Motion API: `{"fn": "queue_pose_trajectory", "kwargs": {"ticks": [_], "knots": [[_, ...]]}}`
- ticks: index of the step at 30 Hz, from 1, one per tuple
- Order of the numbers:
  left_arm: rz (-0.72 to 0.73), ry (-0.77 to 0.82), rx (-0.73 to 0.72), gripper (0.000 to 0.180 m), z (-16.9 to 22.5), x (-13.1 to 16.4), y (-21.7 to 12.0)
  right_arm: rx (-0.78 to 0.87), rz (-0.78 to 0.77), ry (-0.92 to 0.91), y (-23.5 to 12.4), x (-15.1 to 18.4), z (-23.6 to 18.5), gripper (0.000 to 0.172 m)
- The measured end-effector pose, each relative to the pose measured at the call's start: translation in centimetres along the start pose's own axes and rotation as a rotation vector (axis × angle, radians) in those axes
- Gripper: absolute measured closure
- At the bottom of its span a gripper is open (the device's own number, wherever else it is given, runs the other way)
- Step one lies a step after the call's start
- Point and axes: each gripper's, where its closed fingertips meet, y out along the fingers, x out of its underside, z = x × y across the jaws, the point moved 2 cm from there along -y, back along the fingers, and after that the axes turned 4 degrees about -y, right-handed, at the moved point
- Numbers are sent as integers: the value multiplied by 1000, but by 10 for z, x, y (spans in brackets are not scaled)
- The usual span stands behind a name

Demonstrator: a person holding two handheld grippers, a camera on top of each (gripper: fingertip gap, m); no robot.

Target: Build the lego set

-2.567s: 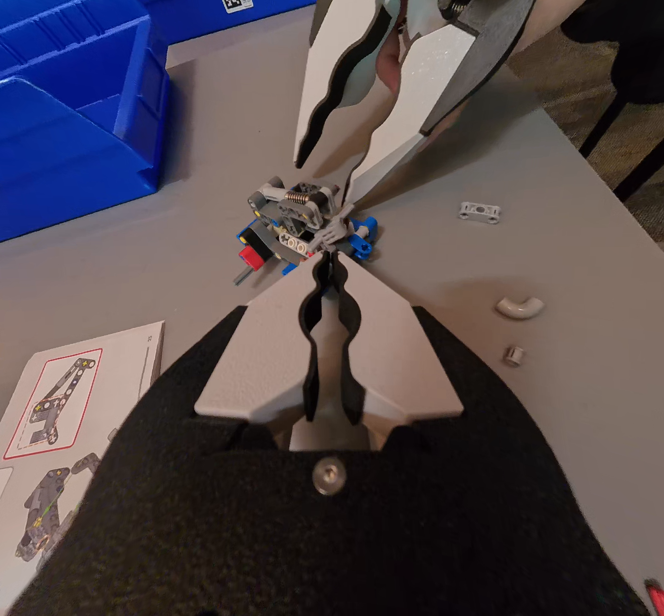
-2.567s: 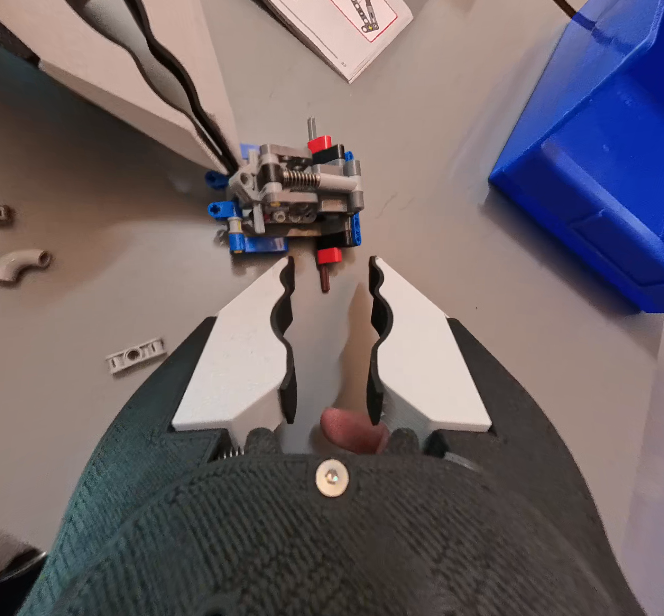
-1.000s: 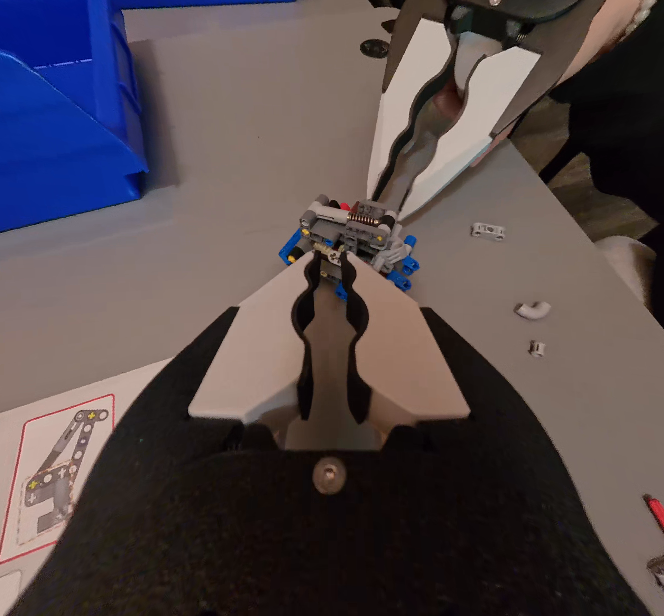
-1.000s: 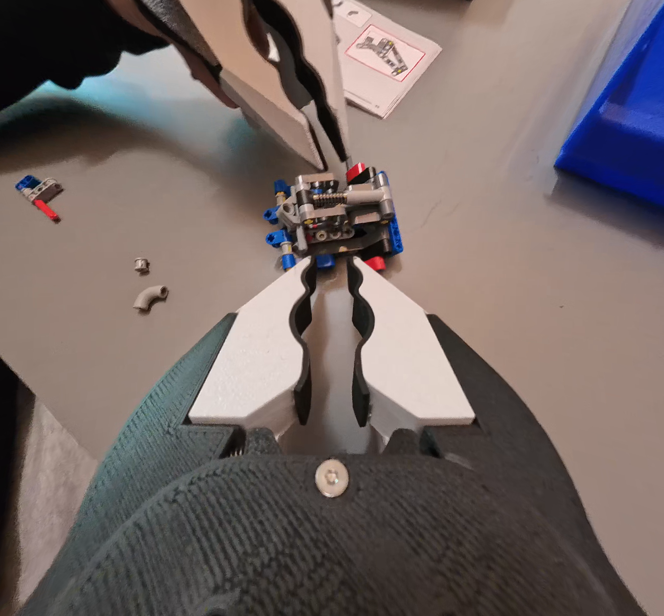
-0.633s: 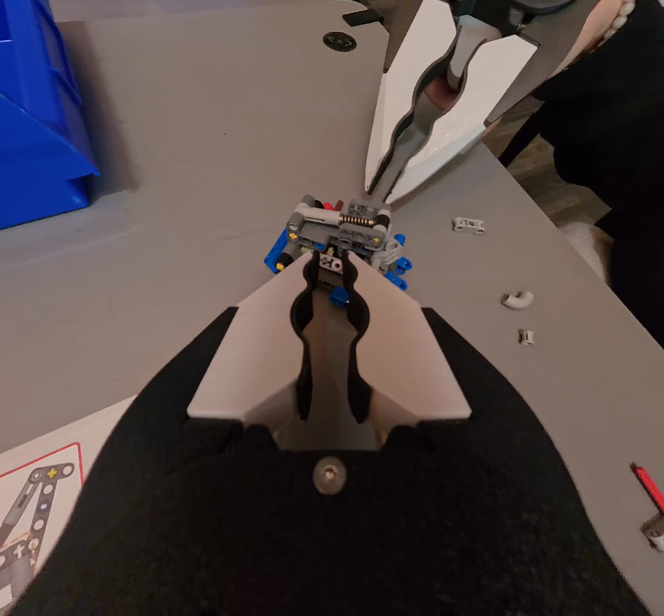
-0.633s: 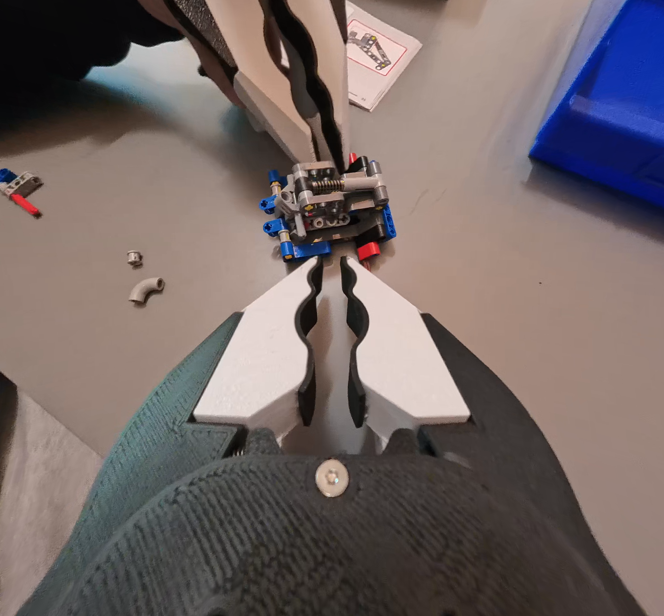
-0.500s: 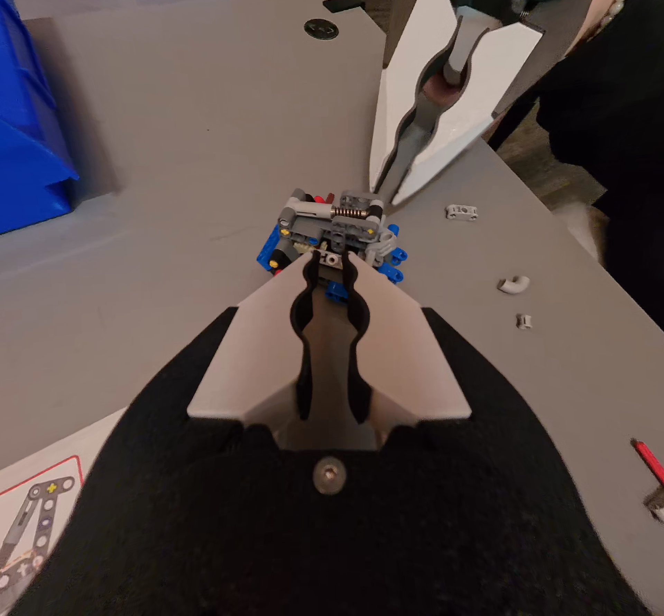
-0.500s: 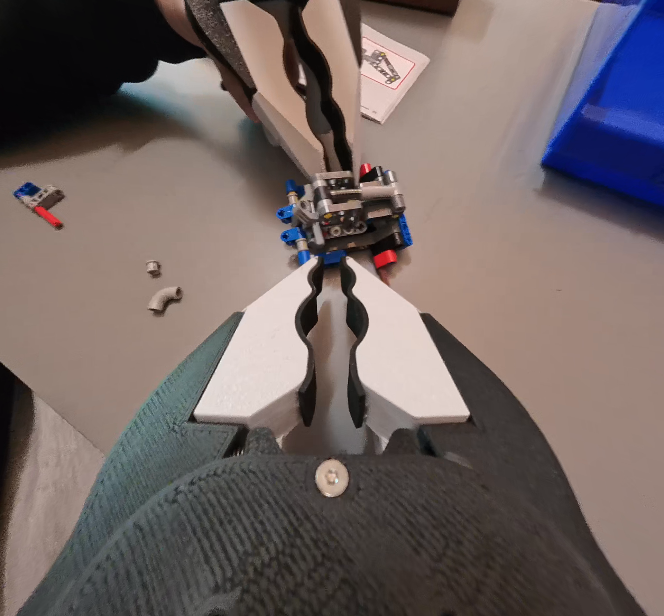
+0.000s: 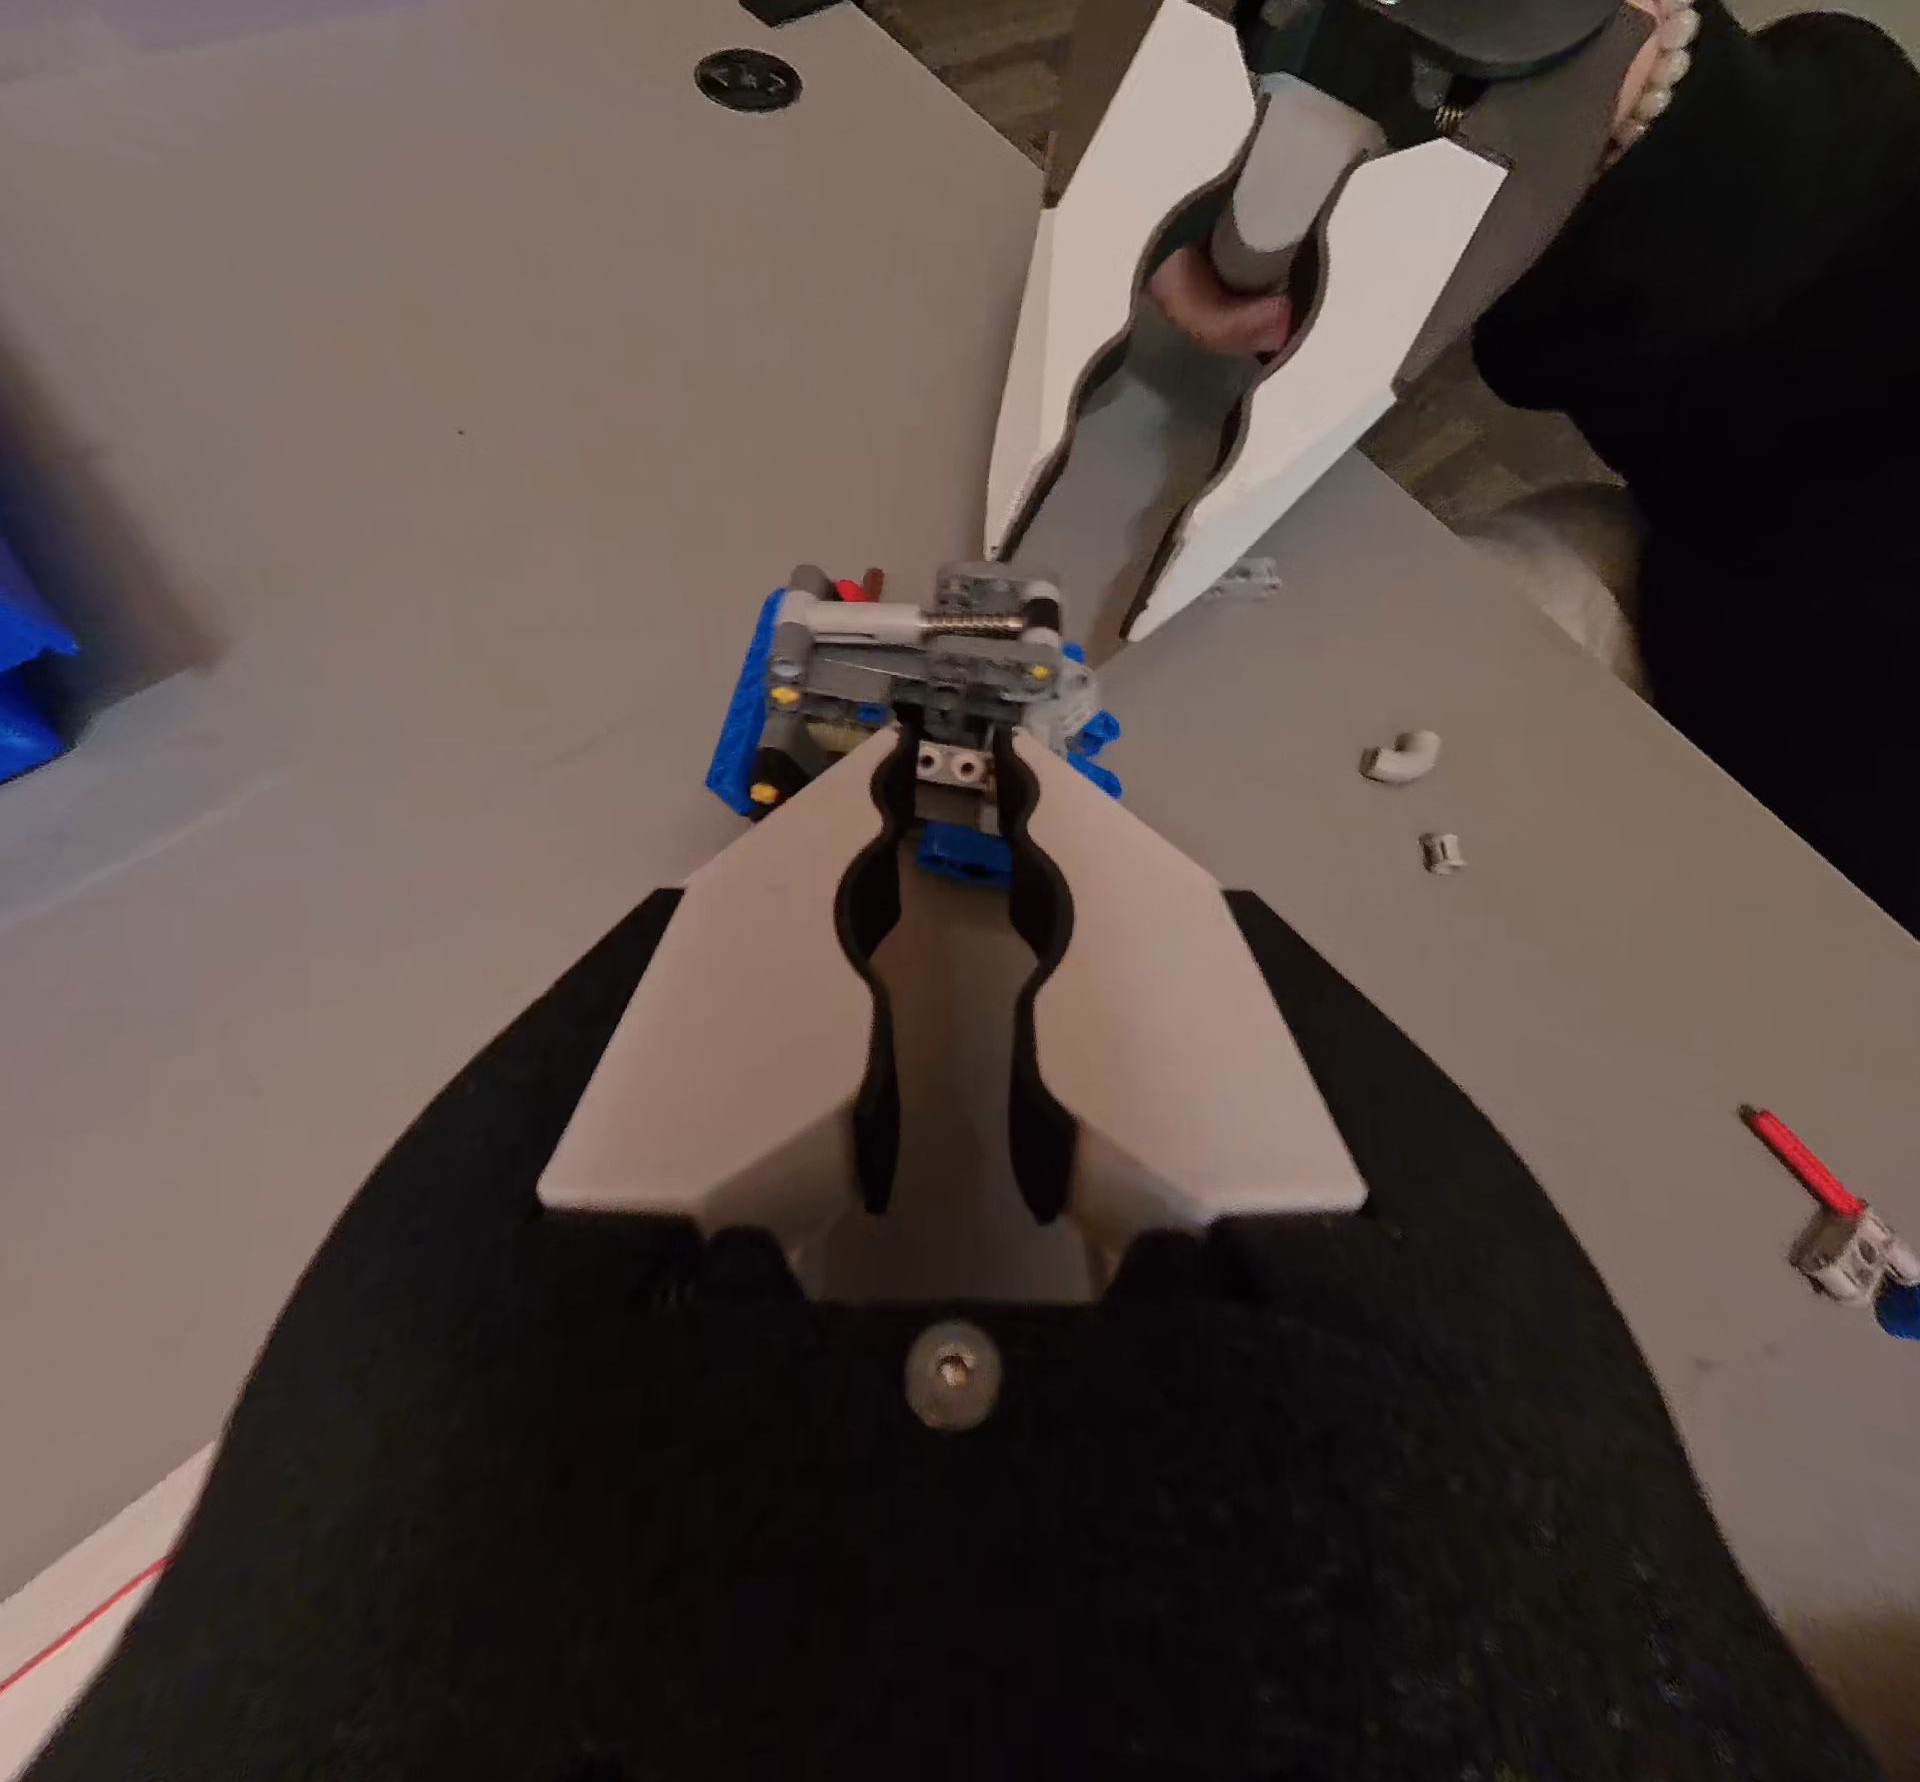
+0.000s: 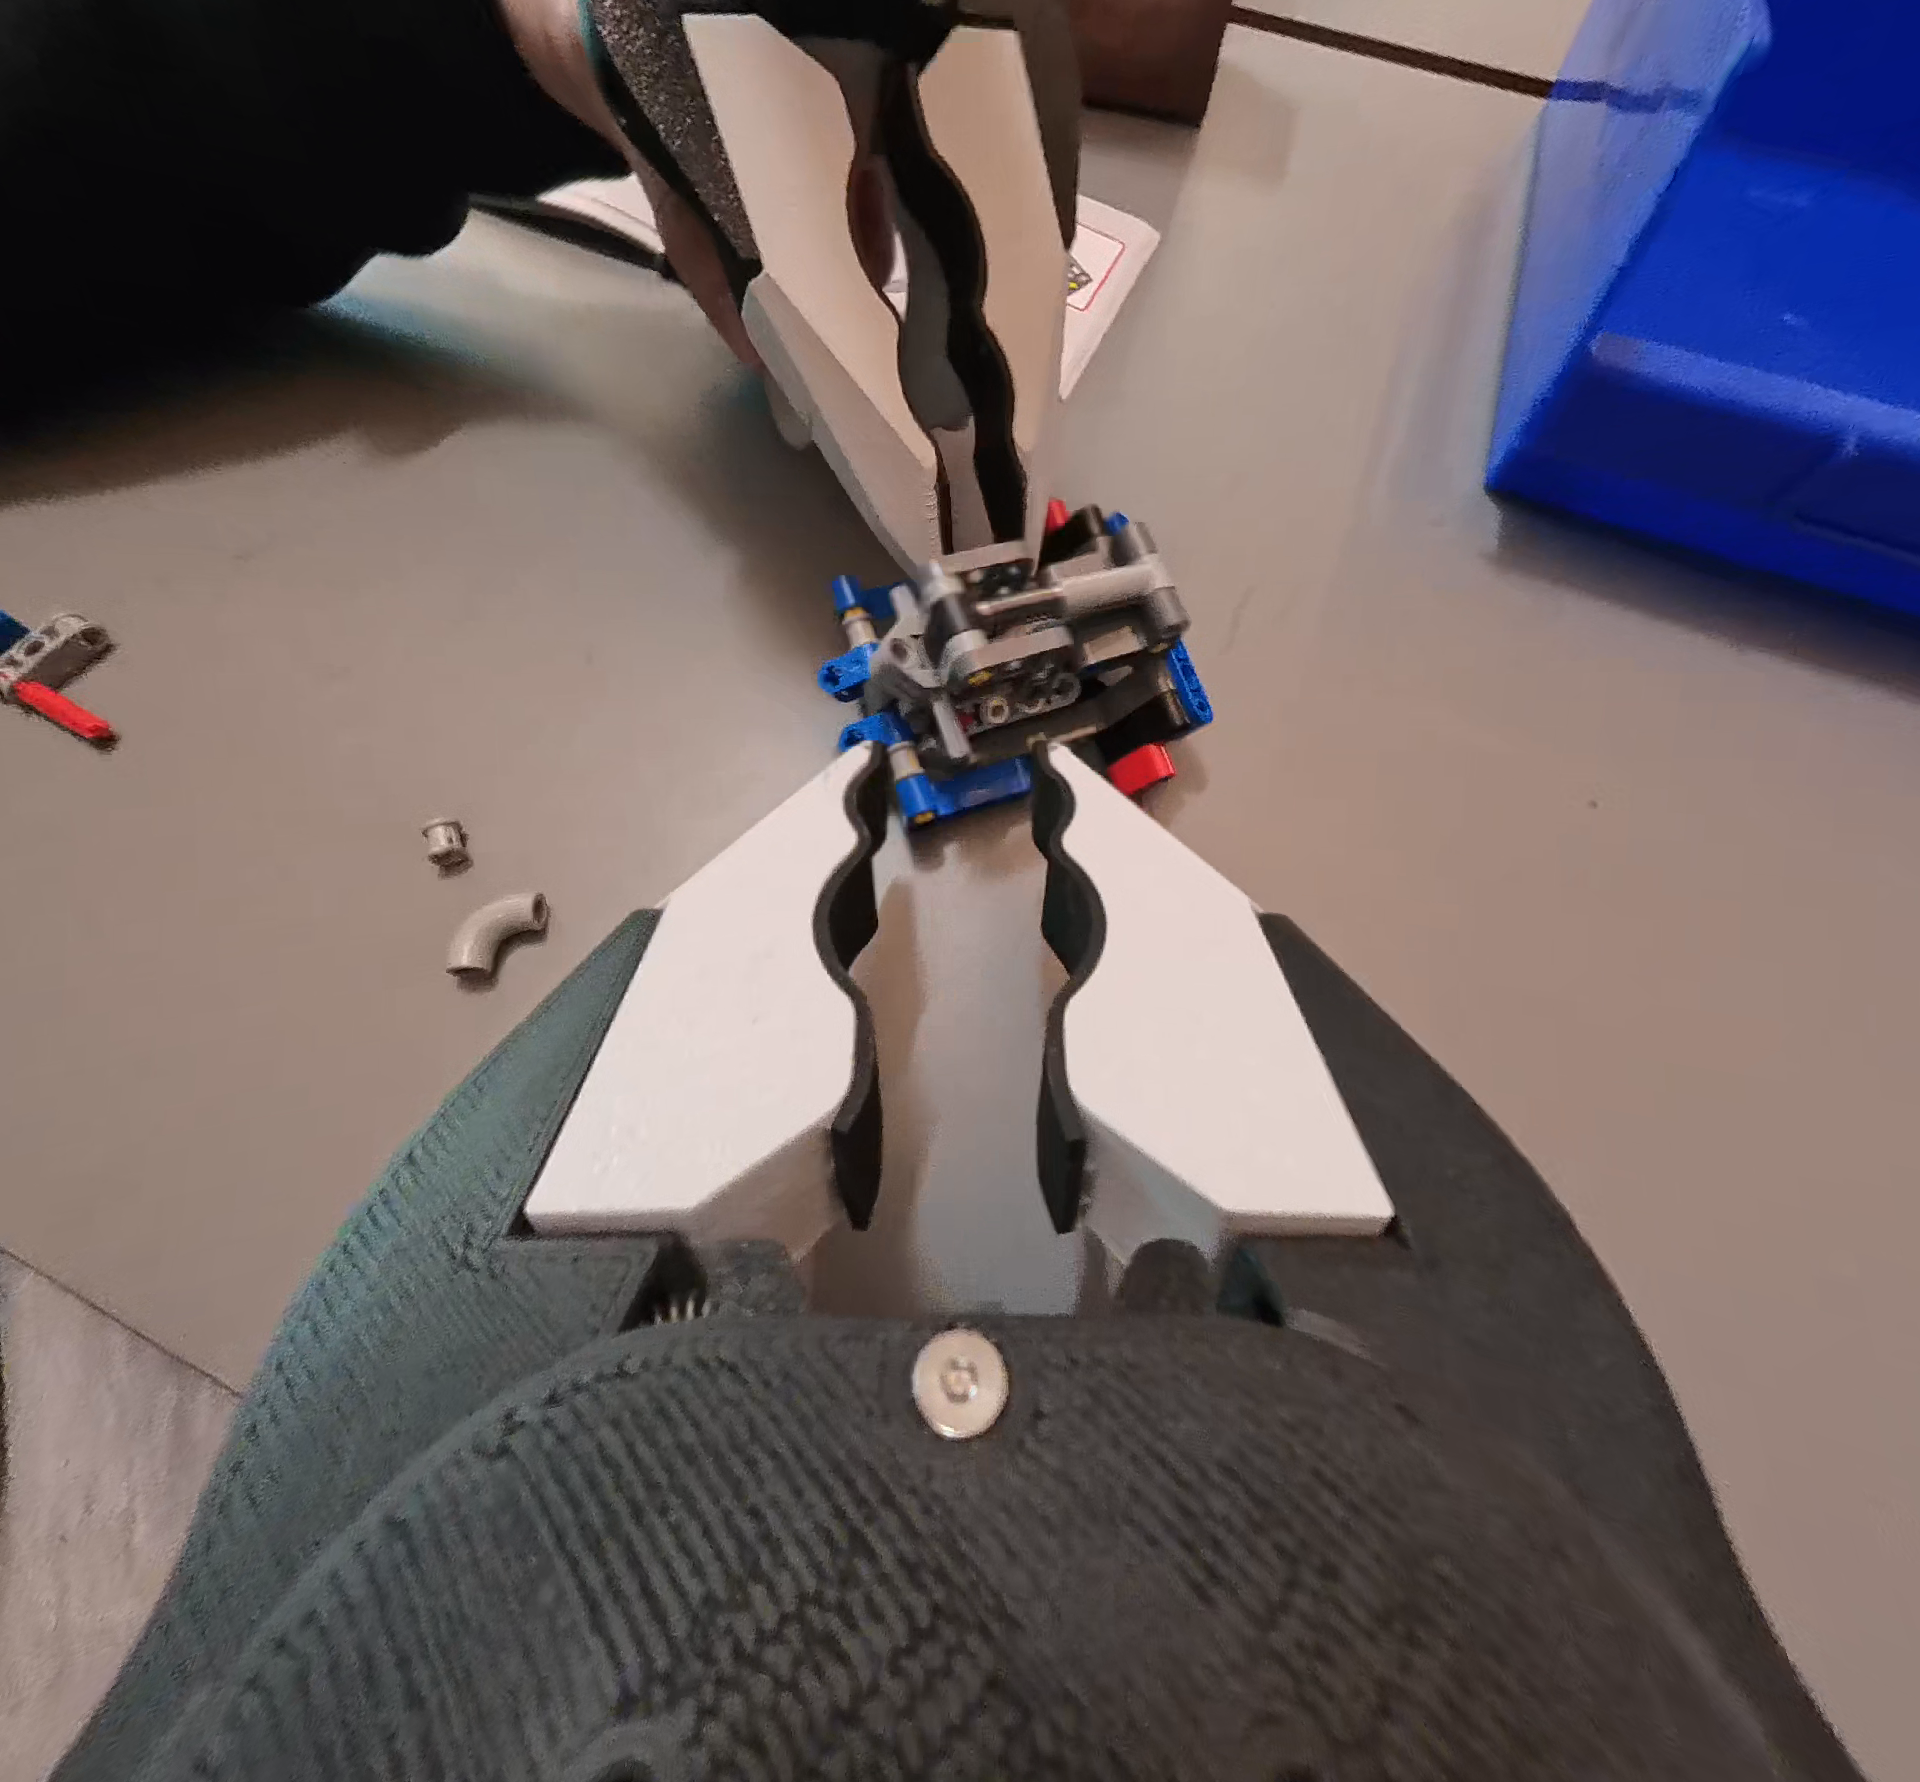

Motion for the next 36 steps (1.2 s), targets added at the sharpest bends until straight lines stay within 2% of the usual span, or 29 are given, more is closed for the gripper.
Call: {"fn": "queue_pose_trajectory", "kwargs": {"ticks": [1,5,10,14,17,19,24,27,30,36], "knots": [[-10,-2,-2,169,0,1,-1,3,-6,-33,2,1,-2,144],[-11,33,-23,161,5,0,-10,122,-70,-200,7,3,6,137],[-39,102,-61,158,11,0,-11,129,-58,-213,7,1,5,152],[-62,139,-115,156,9,1,-7,157,-28,-295,5,-8,2,148],[-43,108,-108,156,9,0,-9,202,-23,-297,4,-10,9,156],[-24,84,-118,157,7,-1,-10,235,1,-309,3,-15,15,155],[-21,69,-168,156,0,-2,-11,207,0,-418,5,-16,13,148],[-12,38,-141,157,1,-1,-6,170,-14,-431,9,-13,12,153],[10,29,-130,158,0,-2,-6,194,-20,-472,7,-15,17,156],[41,78,-159,159,0,-9,-9,213,-65,-645,6,-14,19,151]]}}
